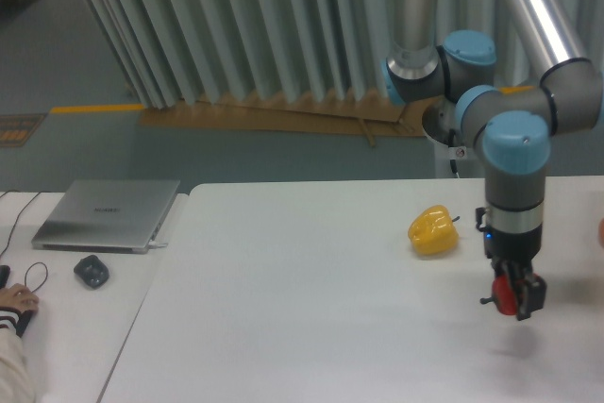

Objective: Place the red pepper on the table
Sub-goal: 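Carry the held red bell pepper over the table beside the yellow pepper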

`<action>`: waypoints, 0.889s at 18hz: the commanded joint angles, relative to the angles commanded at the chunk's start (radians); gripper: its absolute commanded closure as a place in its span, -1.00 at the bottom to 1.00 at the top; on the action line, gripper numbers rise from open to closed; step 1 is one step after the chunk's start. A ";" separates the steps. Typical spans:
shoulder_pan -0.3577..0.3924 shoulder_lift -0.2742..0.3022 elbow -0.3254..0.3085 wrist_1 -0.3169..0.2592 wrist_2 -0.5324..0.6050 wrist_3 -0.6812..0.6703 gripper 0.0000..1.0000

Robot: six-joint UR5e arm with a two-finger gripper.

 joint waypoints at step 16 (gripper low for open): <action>-0.018 0.006 -0.026 0.000 0.000 -0.022 -0.22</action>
